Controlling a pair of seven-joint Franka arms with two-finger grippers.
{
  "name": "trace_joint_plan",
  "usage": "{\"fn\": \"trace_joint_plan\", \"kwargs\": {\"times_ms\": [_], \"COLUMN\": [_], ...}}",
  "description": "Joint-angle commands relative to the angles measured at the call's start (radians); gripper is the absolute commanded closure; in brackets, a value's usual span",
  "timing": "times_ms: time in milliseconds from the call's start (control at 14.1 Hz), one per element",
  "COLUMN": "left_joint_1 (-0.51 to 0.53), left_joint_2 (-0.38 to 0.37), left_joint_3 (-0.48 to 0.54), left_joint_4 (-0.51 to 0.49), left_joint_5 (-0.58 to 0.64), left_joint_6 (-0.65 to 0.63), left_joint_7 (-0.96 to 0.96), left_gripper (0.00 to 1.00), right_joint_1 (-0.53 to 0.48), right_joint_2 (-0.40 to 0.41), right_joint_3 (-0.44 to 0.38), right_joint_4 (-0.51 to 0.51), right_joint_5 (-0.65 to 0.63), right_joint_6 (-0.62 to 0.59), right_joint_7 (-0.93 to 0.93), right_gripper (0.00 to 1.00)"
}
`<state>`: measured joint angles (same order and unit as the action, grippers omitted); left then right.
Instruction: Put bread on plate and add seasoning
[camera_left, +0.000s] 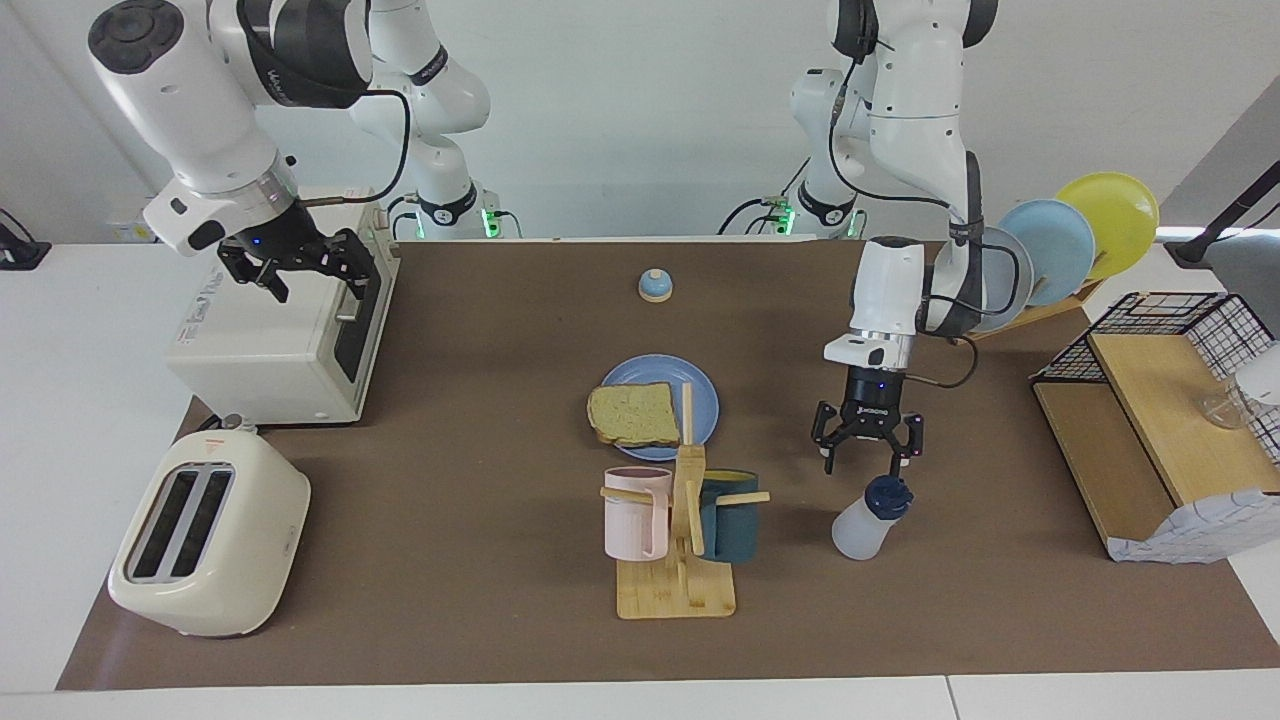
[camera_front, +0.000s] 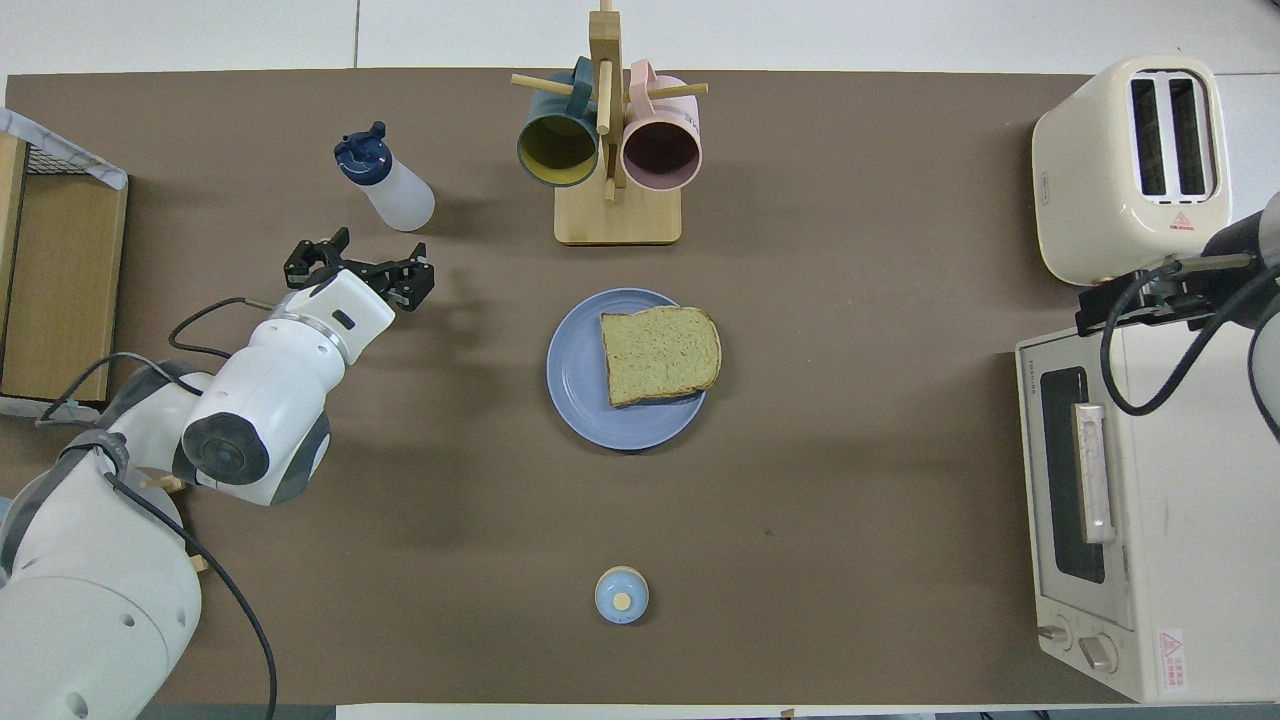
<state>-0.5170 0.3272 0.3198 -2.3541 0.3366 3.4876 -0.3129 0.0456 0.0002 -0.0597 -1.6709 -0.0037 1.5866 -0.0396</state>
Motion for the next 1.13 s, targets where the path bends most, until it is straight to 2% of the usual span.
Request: {"fn": "trace_joint_plan", "kwargs": {"times_ms": [0, 142, 213, 425, 567, 780, 851, 1064], "left_joint_1": [-0.073, -0.133, -0.165, -0.242, -0.277, -0.279, -0.282, -0.278], "left_joint_2": [-0.134, -0.227, -0.264, -0.321, -0.361, -0.434, -0.451, -0.470], "left_joint_3": [0.008, 0.005, 0.005, 0.001, -0.001, -0.019, -0.019, -0.018], "left_joint_4": [-0.088, -0.073, -0.068, -0.022, 0.048, 0.171, 0.199, 0.338], "left_joint_5": [0.012, 0.012, 0.012, 0.012, 0.010, -0.010, -0.040, -0.109], "left_joint_6": [-0.138, -0.343, -0.404, -0.585, -0.745, -1.069, -1.132, -1.380], "left_joint_7": [-0.011, -0.059, -0.087, -0.178, -0.236, -0.222, -0.221, -0.166], "left_gripper": [0.00, 0.00, 0.00, 0.00, 0.00, 0.00, 0.00, 0.00], "right_joint_1": [-0.012, -0.012, -0.013, -0.012, -0.012, -0.013, -0.013, -0.013], "right_joint_2": [-0.012, -0.012, -0.012, -0.012, -0.012, -0.012, -0.012, -0.012], "right_joint_3": [0.009, 0.008, 0.009, 0.008, 0.009, 0.009, 0.009, 0.009], "right_joint_4": [-0.009, -0.009, -0.009, -0.009, -0.009, -0.009, -0.009, -0.009], "right_joint_5": [0.014, 0.014, 0.014, 0.014, 0.014, 0.014, 0.014, 0.014], "right_joint_6": [0.007, 0.007, 0.007, 0.007, 0.007, 0.007, 0.007, 0.007], "right_joint_7": [0.015, 0.015, 0.015, 0.015, 0.015, 0.015, 0.015, 0.015], "right_gripper": [0.00, 0.00, 0.00, 0.00, 0.00, 0.00, 0.00, 0.00]}}
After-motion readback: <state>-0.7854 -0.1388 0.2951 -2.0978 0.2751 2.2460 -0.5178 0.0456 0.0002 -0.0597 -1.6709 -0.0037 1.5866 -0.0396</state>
